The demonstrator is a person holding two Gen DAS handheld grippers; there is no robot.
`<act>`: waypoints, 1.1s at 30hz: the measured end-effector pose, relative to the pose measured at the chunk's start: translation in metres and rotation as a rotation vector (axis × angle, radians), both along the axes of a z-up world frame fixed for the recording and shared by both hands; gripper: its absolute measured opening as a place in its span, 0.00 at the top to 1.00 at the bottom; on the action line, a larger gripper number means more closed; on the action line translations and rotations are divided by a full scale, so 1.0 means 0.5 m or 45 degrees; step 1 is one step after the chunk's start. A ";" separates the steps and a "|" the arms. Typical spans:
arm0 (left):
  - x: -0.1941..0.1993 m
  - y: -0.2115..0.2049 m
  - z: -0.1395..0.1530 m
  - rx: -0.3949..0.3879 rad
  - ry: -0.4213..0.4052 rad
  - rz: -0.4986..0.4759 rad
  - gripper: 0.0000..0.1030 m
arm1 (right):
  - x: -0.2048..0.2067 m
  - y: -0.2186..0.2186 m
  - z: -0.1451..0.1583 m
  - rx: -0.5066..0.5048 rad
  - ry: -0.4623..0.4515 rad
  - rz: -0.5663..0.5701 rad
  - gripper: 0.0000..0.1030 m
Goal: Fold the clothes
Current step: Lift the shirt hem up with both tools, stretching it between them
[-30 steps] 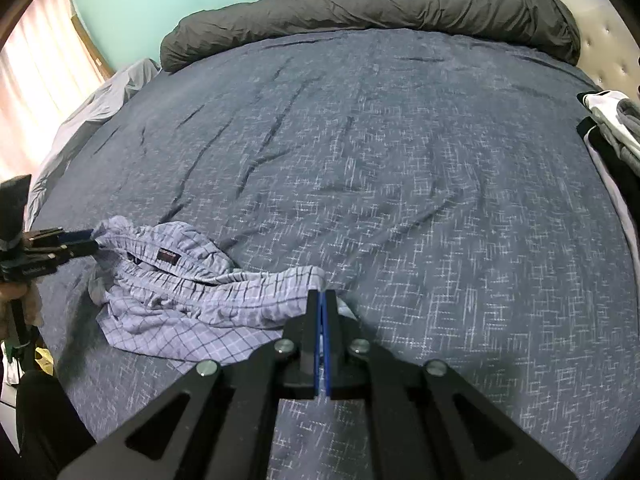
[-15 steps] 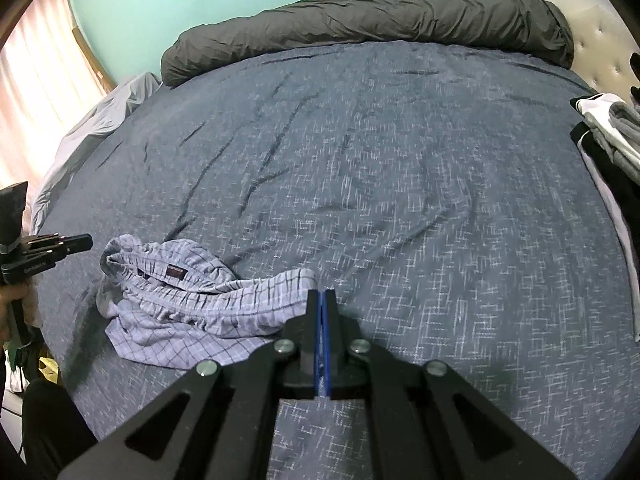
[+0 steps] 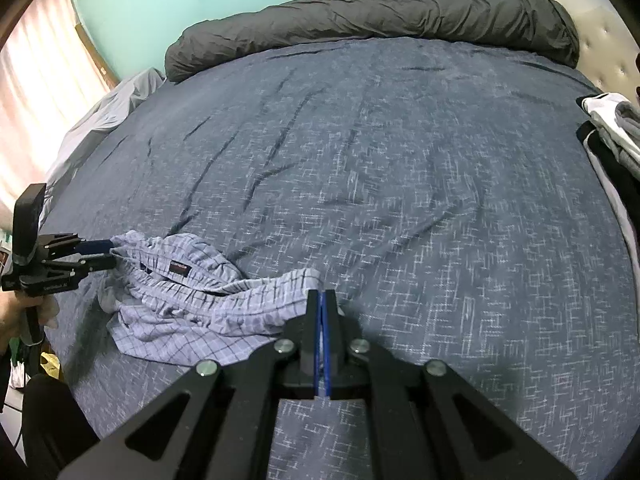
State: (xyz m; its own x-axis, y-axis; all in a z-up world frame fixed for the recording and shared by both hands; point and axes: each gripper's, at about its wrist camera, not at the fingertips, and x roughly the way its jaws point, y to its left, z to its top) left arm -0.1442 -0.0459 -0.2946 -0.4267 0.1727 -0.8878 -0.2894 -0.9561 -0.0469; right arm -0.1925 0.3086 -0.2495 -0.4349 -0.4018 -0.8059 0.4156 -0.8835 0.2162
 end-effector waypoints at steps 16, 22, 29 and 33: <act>0.019 -0.029 0.077 0.047 0.149 0.038 0.94 | 0.013 0.014 0.024 -0.033 0.048 -0.031 0.99; 0.052 -0.057 0.227 0.138 0.306 0.101 0.94 | 0.030 0.028 0.117 -0.111 0.170 -0.048 0.99; 0.112 -0.072 0.451 0.194 0.503 0.135 0.94 | 0.076 0.033 0.315 -0.220 0.380 -0.014 0.99; 0.142 -0.076 0.542 0.220 0.571 0.144 0.94 | 0.109 0.036 0.427 -0.248 0.492 0.013 0.99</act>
State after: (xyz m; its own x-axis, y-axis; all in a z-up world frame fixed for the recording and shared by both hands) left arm -0.0730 -0.0841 -0.0238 -0.7849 0.2317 -0.5746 -0.2123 -0.9719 -0.1019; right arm -0.1381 0.3267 -0.0360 -0.6849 -0.5361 -0.4935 0.5072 -0.8370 0.2055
